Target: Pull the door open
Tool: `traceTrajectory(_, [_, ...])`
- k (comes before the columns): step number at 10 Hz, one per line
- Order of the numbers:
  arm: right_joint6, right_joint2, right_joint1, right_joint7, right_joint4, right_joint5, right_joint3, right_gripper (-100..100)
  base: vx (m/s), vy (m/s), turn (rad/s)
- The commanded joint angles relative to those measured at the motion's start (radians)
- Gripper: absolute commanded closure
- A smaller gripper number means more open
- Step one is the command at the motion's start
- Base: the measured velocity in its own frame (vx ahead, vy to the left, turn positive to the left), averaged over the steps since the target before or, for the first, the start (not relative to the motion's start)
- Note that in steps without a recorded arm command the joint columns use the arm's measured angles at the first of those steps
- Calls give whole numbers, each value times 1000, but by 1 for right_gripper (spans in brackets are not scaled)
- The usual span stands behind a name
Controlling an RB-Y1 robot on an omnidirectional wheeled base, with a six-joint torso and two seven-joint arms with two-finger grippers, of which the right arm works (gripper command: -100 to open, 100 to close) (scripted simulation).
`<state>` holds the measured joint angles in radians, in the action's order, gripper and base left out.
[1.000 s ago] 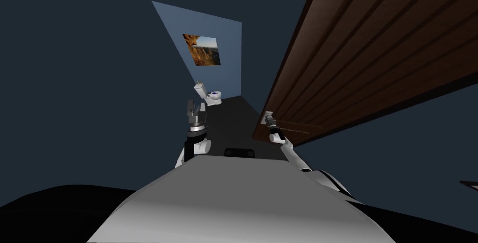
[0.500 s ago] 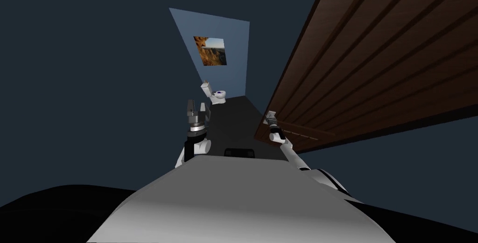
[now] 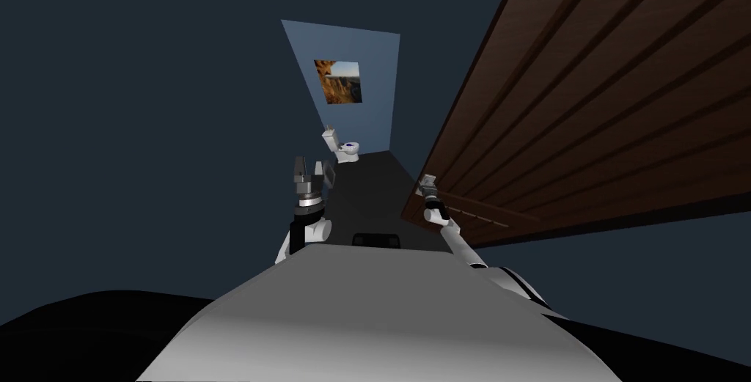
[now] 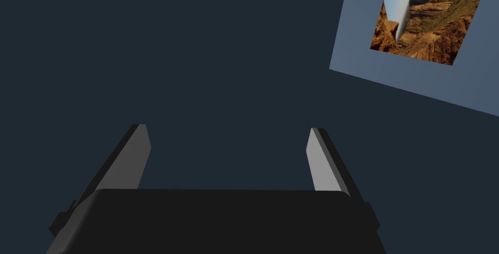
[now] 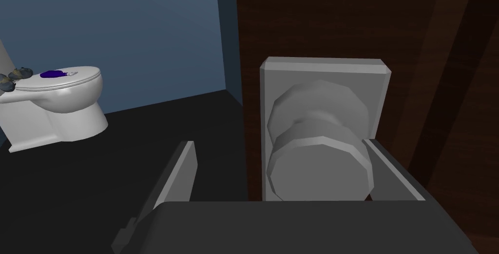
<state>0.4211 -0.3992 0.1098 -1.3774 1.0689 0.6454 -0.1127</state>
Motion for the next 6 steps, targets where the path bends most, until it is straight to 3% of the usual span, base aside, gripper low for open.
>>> traceTrajectory(1, [7,19,27,14,-10,6,-14,100,-21,-33,127])
traceTrajectory(6, [11,30,37,52,-22,35,1,100,-29,-33,115])
